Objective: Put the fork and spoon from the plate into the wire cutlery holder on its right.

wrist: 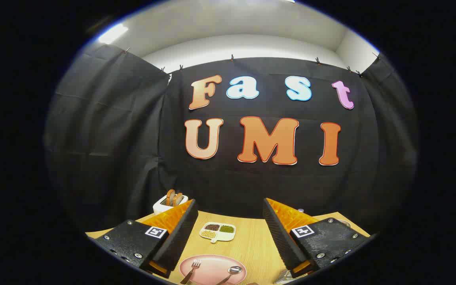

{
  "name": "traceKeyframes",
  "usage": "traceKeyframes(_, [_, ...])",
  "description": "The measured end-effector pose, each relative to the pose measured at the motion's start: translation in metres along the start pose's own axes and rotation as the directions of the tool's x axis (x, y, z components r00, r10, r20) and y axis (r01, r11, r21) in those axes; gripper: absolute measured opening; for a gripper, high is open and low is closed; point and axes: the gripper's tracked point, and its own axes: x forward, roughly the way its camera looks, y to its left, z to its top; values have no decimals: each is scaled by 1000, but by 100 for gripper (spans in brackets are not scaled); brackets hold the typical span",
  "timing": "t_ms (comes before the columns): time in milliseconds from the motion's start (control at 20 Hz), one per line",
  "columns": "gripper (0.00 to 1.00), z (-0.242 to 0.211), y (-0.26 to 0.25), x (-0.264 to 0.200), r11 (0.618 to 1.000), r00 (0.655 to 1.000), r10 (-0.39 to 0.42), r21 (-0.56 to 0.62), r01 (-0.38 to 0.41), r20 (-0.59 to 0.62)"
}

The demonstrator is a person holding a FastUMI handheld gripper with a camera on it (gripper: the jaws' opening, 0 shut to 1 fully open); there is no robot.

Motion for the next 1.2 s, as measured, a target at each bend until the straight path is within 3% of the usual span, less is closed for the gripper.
traceKeyframes(1200, [99, 6, -8, 15, 999, 999, 22, -24, -21, 24])
